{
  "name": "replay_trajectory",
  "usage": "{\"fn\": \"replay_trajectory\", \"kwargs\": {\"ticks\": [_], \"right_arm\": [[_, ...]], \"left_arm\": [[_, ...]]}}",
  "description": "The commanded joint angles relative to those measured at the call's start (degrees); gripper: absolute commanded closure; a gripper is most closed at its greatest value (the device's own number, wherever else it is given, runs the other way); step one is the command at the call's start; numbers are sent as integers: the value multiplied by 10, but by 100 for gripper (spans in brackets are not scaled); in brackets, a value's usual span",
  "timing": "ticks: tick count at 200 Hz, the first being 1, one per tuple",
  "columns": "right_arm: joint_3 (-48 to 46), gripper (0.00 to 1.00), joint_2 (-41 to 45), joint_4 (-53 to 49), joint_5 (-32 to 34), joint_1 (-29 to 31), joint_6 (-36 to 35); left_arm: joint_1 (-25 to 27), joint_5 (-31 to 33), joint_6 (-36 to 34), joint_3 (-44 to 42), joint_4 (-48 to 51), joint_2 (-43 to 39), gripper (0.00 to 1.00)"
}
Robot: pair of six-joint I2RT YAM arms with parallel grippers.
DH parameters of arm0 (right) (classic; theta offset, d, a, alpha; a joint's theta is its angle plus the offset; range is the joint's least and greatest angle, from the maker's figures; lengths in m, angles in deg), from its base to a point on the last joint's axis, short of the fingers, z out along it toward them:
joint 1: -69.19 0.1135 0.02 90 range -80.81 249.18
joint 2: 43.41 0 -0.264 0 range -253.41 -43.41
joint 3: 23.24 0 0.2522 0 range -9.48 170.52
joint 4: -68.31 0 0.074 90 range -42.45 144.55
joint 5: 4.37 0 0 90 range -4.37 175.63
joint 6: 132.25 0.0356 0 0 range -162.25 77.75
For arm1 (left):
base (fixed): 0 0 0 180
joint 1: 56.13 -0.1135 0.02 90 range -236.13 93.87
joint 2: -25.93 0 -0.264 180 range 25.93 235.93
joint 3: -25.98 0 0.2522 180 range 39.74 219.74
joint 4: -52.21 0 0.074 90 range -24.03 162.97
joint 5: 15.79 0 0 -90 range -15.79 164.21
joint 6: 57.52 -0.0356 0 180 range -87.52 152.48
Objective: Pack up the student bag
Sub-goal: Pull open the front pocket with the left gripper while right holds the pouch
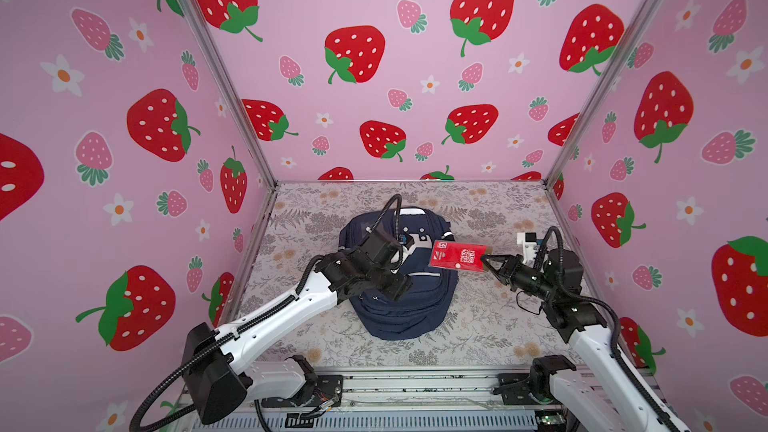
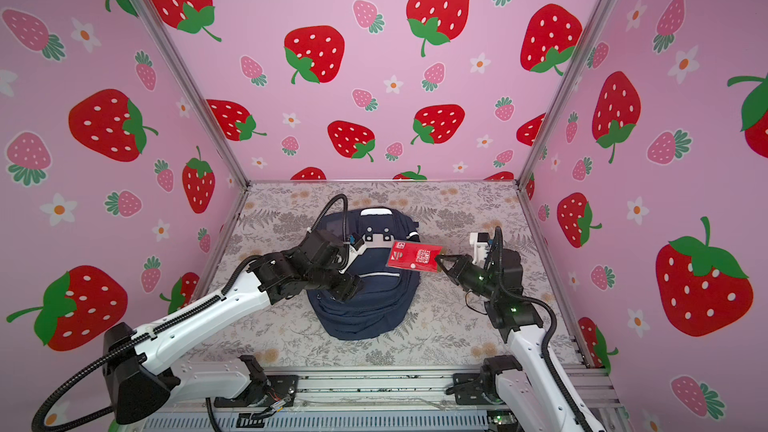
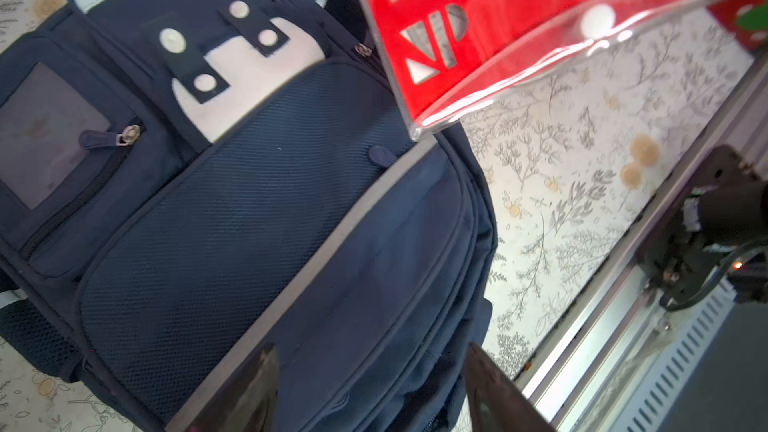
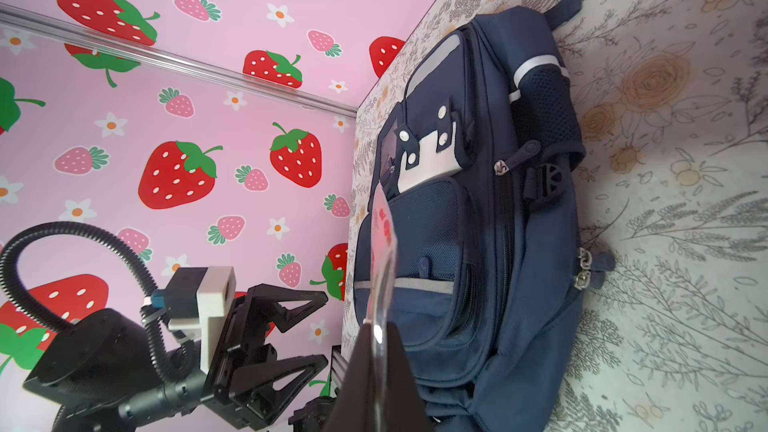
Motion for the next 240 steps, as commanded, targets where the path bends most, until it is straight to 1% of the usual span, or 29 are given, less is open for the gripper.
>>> {"fn": "replay_trajectory", "kwargs": {"ticks": [1,17,39,60,70,86,112,133,150,163,165,169,181,205,224,240], "right_arm": [[-2,100,17,-36,-30,-3,-33],[-7,100,38,-54,-31,-4,-47],[-30,100,92,-57,-31,-4,-24],[-42,100,143,-74,-30,-3,1],[-42,100,159,-85,-29,-4,4],[-41,100,169,-107,-28,-4,-1],[-41,100,177,-122,-29,-4,-1],[-36,100,200,-145,-27,-4,-3],[-26,100,218,-172,-31,-4,-14],[-15,100,233,-197,-32,-4,-22],[-13,100,237,-200,-32,-3,-24],[-8,100,242,-207,-34,-4,-26],[3,100,256,-231,-35,-4,-34],[6,100,282,-265,-42,-4,-34],[-6,100,306,-270,-49,-4,-24],[-19,100,323,-262,-54,-3,-16]], "left_arm": [[28,93,-39,14,31,25,25],[39,124,-41,8,19,49,20],[62,164,-60,9,10,78,16],[80,234,-76,25,13,109,15],[84,259,-80,33,12,124,16],[91,294,-85,43,7,143,23],[93,320,-78,57,-7,143,45],[93,320,-68,57,-33,121,59],[90,311,-68,43,-64,104,80],[88,306,-66,42,-73,103,92],[88,306,-66,43,-73,104,93],[88,307,-66,44,-73,105,100],[87,310,-63,48,-72,106,100],[75,287,-57,53,-83,92,100],[54,244,-44,51,-103,75,100],[30,189,-21,46,-120,60,100]]}}
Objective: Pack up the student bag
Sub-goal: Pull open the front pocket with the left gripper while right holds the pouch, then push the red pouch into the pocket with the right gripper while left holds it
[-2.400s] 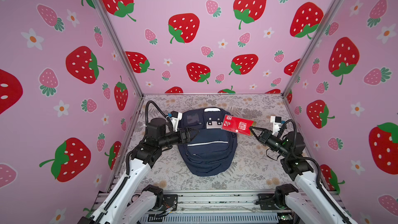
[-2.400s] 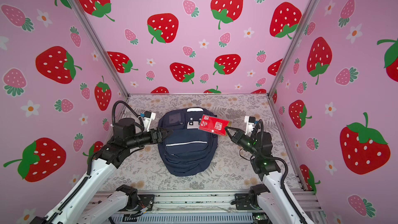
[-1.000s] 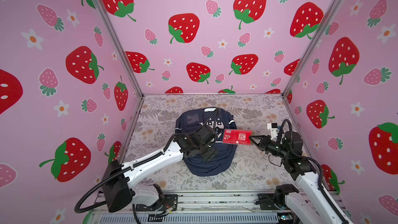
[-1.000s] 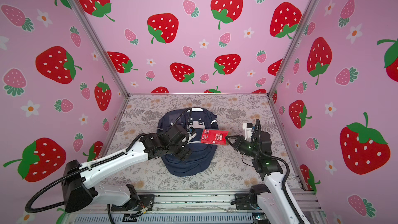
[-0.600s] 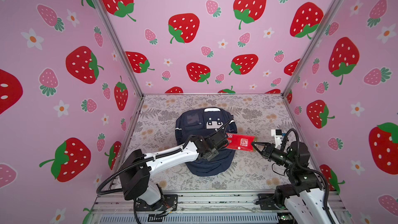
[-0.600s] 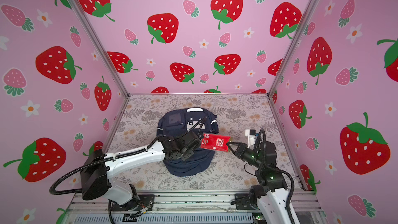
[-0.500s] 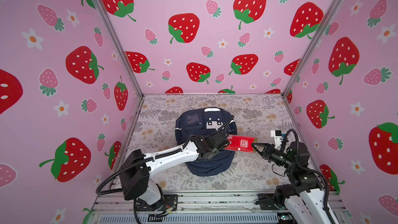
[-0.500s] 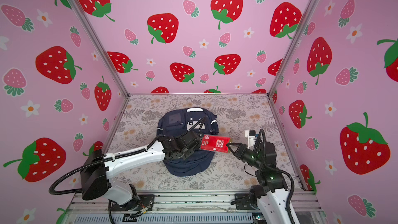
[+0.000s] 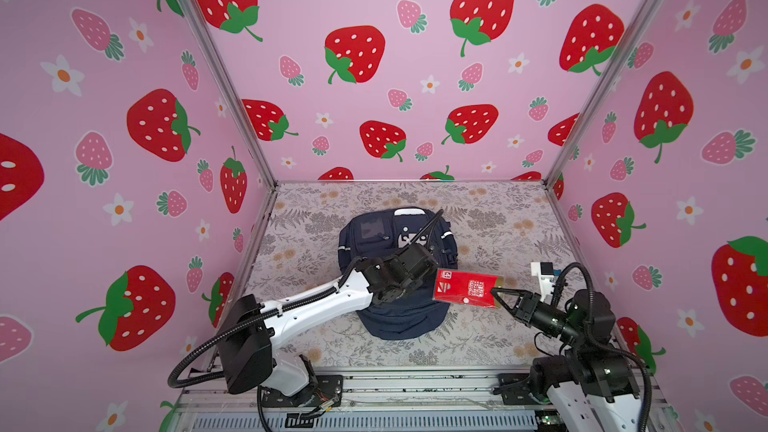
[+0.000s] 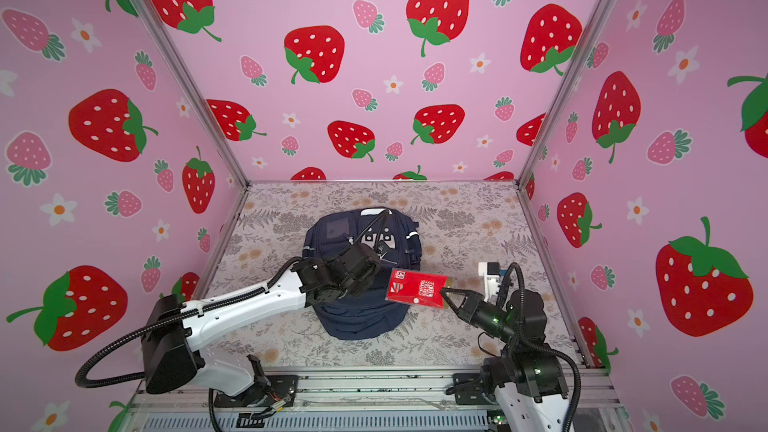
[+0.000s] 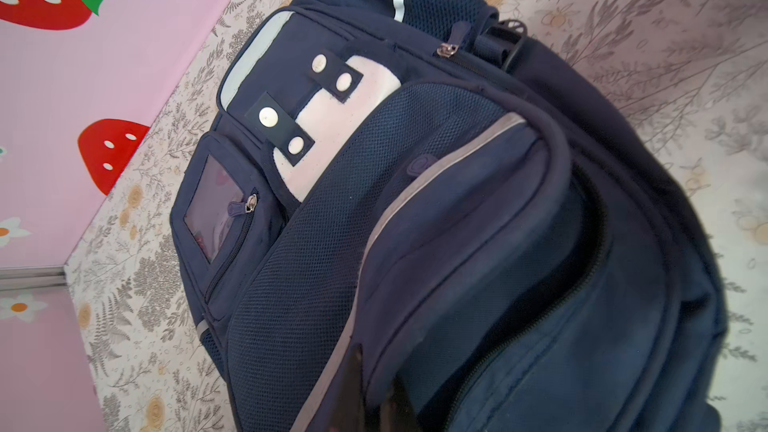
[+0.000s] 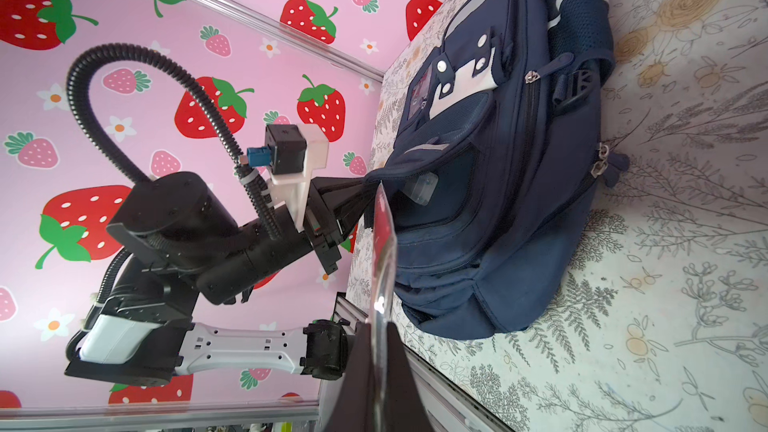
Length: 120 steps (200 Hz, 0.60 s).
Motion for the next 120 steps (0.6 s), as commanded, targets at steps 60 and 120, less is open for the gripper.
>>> {"fn": "replay_trajectory", "kwargs": {"ticks": [60,120], "right_arm": [[-58,100,74,65,-24,-3,103],[-34,100,-55,175,-43,-2,88]], "left_arm": [[-93,-192,74,-1,-113,-79,100],[-125,-273,99,3,-125,-80,100]]}}
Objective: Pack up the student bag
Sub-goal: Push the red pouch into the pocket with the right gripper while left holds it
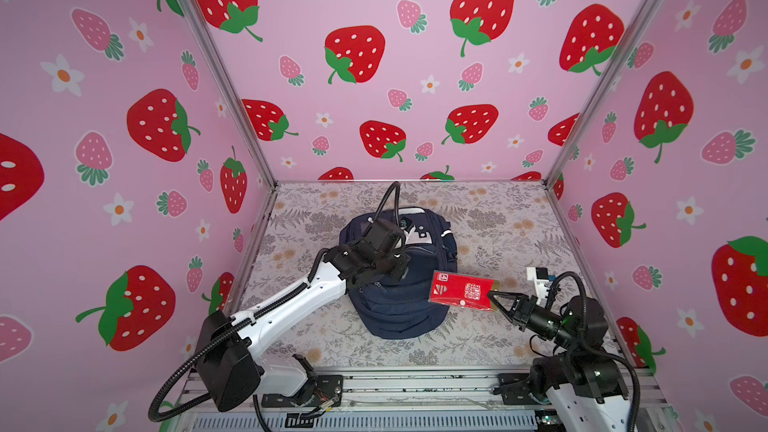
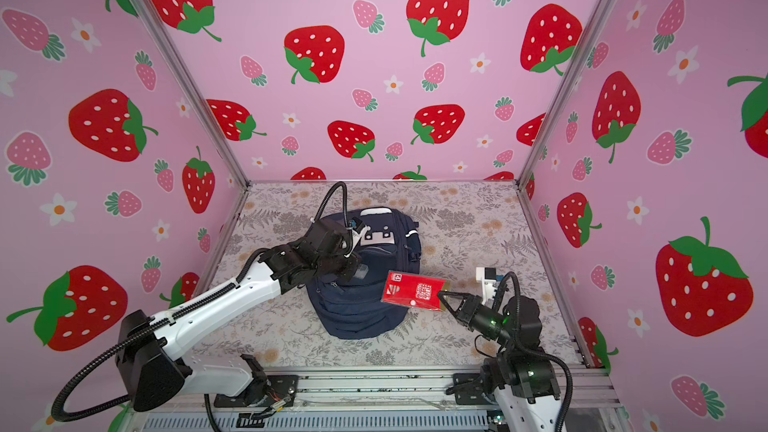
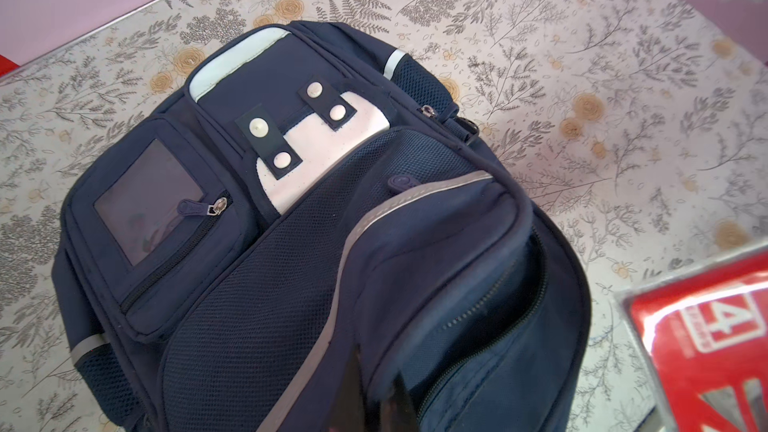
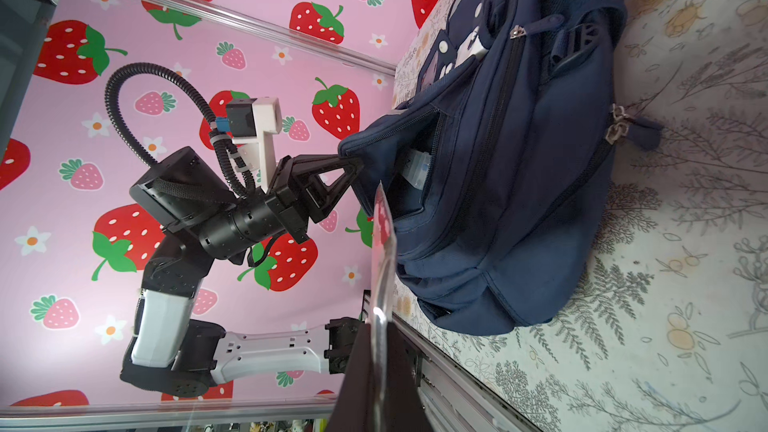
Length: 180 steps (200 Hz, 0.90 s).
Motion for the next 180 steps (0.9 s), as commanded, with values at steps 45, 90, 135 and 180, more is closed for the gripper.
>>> {"fn": "replay_trajectory", "kwargs": {"ticks": [45,90,135,180], "right_arm": [[59,100,-119,107,24,19,-4],[30,100,-161,169,109,99,26],[46,100,-268,258,188,208,31],[46,100,-334,335,216,234,47]], "left_arm": [[-17,-52,45,12,-104,-29,100],[-36,-91,52,7,-123,-39,100],[-39,-118,36,-2,-110,-46,100],[-51,-153,26,-18,-120,-51,100]]}}
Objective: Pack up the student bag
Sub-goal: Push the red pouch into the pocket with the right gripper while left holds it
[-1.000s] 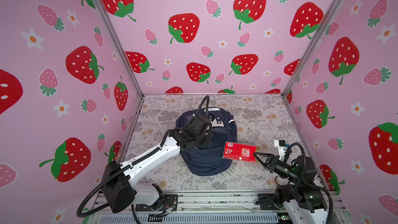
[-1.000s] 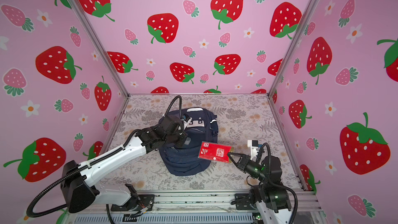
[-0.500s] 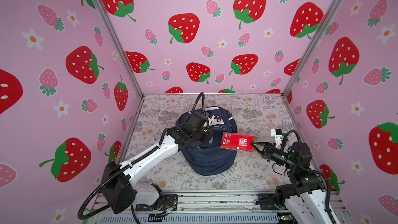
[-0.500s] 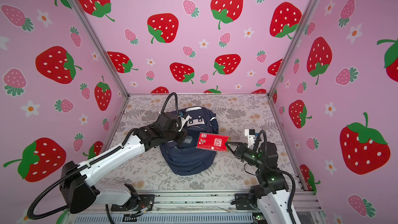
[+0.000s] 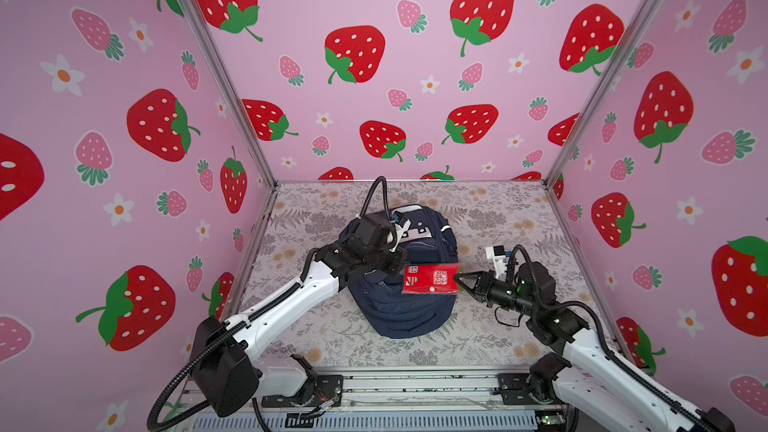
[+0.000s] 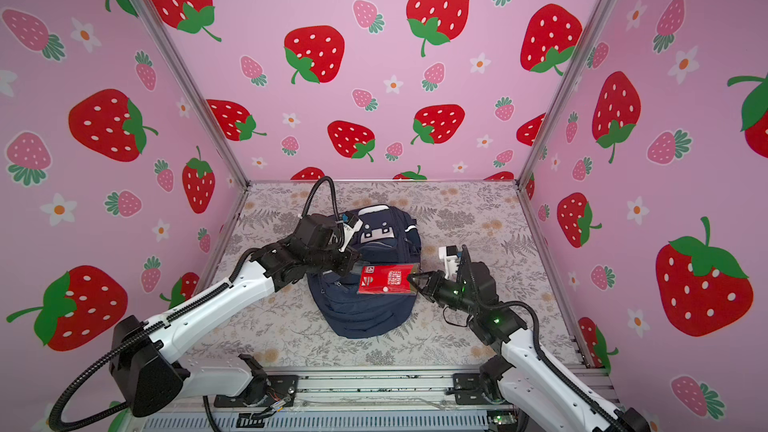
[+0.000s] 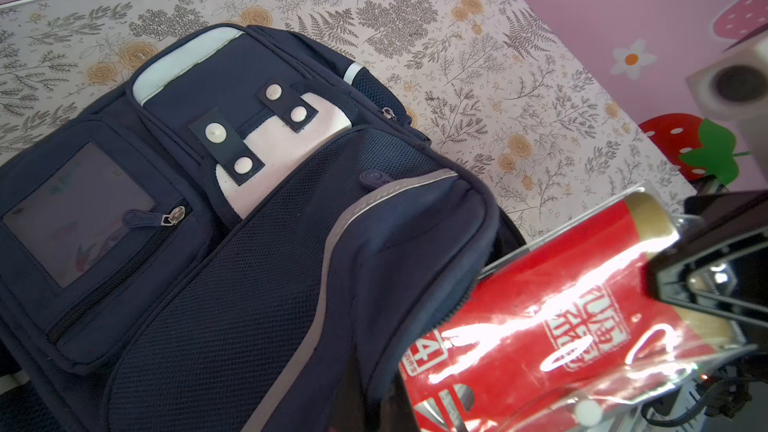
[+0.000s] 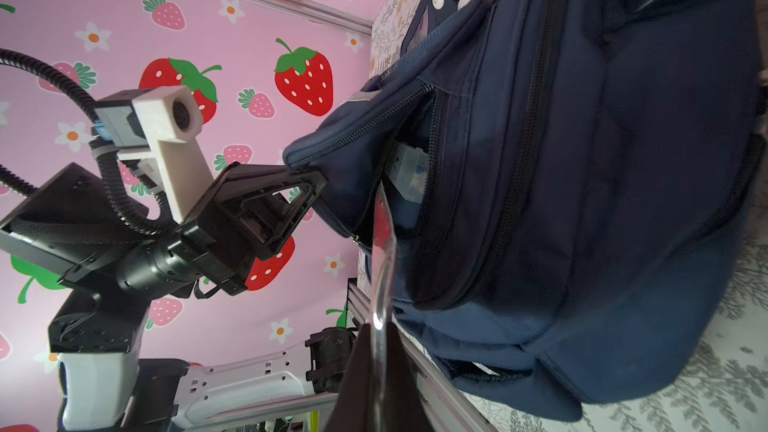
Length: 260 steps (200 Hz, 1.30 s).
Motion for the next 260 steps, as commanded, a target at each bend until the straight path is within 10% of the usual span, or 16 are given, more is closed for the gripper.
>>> {"fn": "replay_trajectory", "kwargs": {"ticks": [1,260], "right_arm": [[13,100,-16,82,33,6,19],[136,100,-336,196,59,86,-10]], "left_arm": [[-5,-52,-7,2,-79,-32,100],[-22,-135,-36,-37,-94,-30,100]]}}
